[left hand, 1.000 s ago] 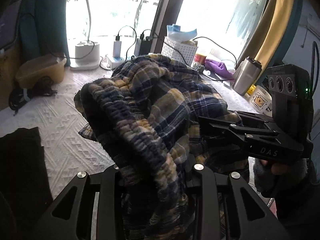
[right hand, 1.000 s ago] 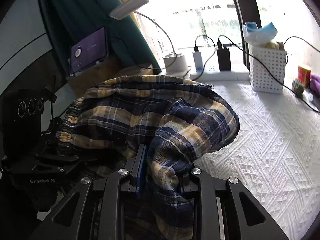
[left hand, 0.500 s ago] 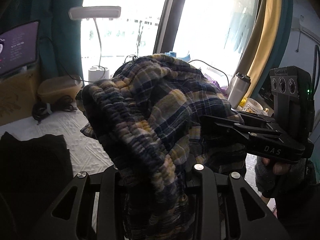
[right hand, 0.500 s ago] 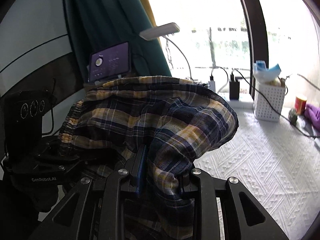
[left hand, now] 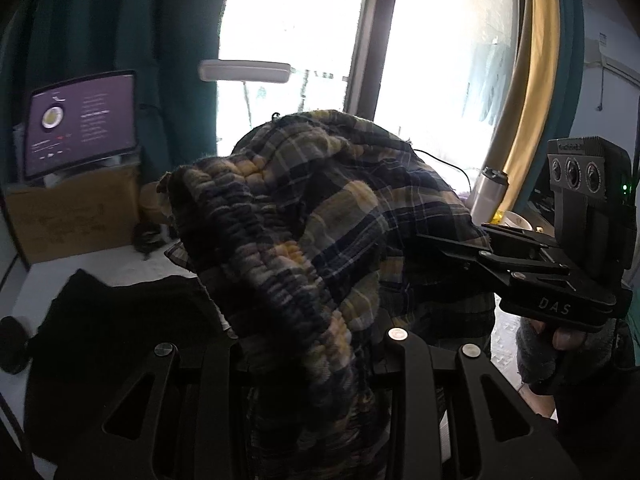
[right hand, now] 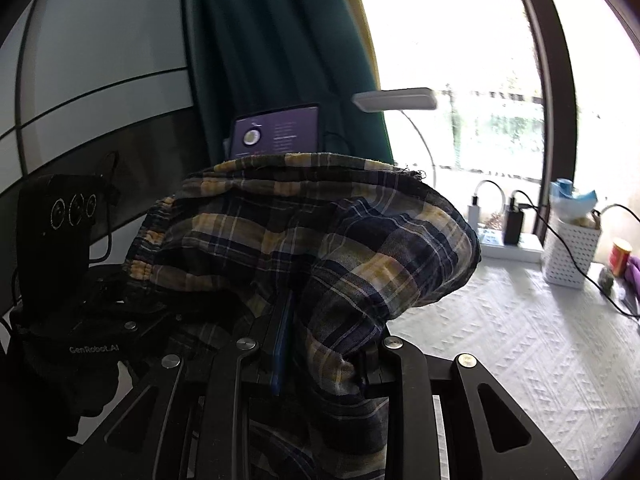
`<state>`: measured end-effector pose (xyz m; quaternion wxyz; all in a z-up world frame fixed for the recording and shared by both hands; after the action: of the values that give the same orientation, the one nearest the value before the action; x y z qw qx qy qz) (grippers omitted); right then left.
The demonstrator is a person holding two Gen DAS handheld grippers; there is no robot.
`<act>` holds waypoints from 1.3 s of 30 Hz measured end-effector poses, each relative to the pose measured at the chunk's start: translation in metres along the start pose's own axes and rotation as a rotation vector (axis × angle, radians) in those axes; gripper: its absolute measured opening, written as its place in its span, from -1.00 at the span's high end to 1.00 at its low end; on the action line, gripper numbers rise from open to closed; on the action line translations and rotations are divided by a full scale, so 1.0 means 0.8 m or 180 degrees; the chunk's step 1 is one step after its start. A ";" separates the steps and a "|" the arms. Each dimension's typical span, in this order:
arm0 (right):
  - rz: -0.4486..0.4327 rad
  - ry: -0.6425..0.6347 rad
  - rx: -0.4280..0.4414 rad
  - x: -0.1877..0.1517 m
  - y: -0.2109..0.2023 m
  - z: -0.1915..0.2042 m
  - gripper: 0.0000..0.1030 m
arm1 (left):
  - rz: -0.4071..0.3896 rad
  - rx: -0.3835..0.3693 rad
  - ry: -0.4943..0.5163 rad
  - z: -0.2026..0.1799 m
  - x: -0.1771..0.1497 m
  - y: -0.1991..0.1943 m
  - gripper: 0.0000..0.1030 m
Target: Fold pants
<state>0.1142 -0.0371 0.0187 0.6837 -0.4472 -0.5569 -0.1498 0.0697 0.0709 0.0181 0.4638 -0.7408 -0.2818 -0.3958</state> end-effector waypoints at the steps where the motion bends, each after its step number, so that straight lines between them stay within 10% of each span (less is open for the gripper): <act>1: -0.0003 -0.0016 0.0020 0.001 0.001 0.007 0.48 | -0.0017 0.0022 -0.0015 0.006 -0.001 -0.007 0.42; 23: 0.0387 -0.0105 0.0390 0.006 0.132 0.111 0.48 | 0.0188 0.0440 -0.0360 0.154 -0.037 -0.025 0.41; 33: 0.0821 0.0048 0.0334 -0.021 0.231 0.093 0.47 | 0.0622 0.0571 -0.0710 0.224 -0.072 0.026 0.34; 39: 0.1115 0.0259 0.0210 -0.048 0.282 0.054 0.47 | 0.0796 0.0558 -0.0764 0.243 -0.079 0.047 -0.02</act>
<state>0.2326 0.1106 -0.1170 0.7356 -0.5083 -0.4470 -0.0280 0.1287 0.2292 -0.1025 0.5352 -0.7687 -0.2743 -0.2179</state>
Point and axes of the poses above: each gripper's, at about its wrist camera, not at the fingertips, and y roughly the way its jaws point, z to its left, x to its top, the point moved 5 cm from there along y, roughly the way its jaws point, and after that the axes turned 12 degrees about -x, right-handed, at the moved point
